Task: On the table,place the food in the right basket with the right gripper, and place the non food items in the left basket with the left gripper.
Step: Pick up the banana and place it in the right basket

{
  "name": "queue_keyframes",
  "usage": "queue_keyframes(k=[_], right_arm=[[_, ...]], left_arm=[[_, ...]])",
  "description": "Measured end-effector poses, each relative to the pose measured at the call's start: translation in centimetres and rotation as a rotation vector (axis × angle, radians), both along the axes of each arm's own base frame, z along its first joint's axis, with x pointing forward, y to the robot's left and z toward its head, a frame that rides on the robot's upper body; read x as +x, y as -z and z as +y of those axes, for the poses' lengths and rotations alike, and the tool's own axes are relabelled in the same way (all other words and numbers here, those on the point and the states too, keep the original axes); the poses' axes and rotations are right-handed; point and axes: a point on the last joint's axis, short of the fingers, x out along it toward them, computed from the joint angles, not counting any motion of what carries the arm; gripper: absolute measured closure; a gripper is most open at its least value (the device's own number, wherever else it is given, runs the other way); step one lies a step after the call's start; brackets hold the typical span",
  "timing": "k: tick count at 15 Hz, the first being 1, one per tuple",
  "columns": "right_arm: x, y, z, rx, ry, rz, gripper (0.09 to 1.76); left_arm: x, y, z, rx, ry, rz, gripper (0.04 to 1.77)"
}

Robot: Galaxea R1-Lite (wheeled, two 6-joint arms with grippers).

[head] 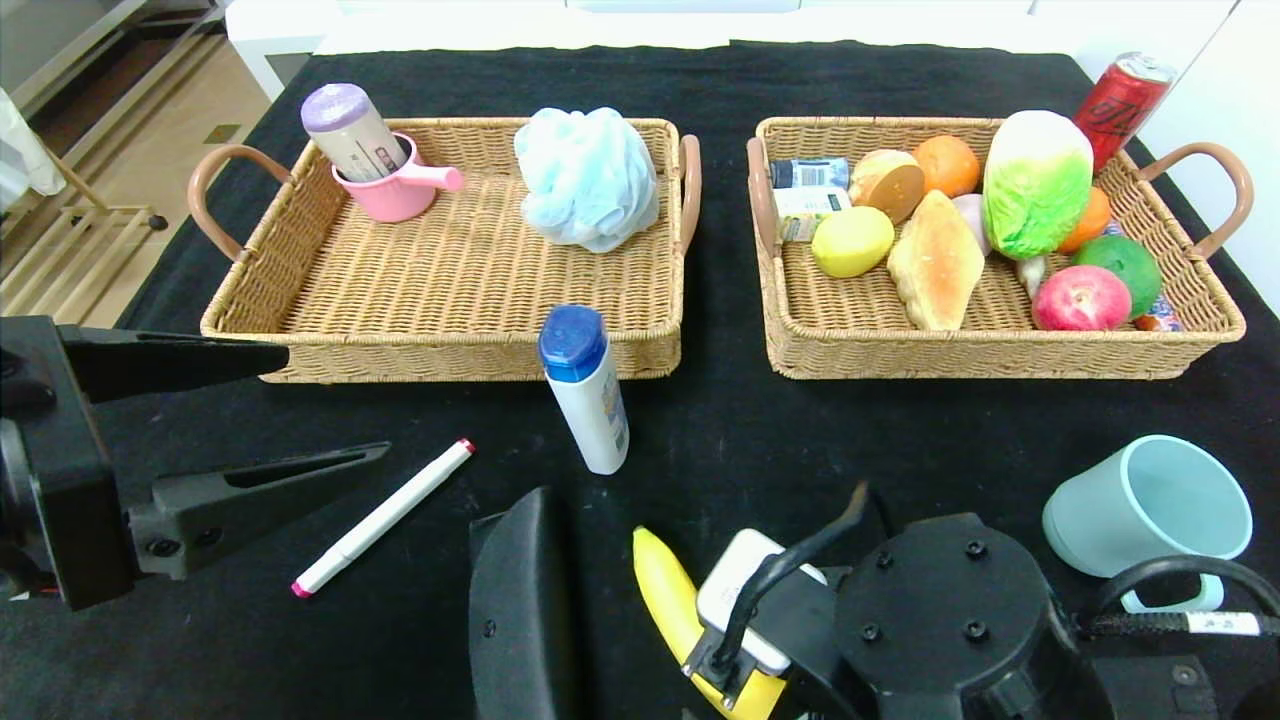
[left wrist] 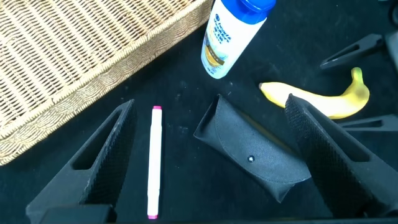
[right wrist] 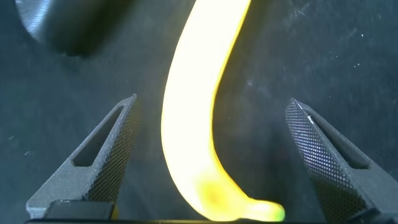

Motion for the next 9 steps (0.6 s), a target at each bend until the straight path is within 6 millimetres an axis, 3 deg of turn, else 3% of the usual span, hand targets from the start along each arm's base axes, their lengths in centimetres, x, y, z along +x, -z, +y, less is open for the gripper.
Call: queue_keyframes(k=[9], right_arm=[[0.7, 1.5, 2.0, -0.031, 0.006, -0.057, 0.14]], left_arm=[[0.0, 0.0, 0.0, 0.0, 0.0, 0.0, 0.09]])
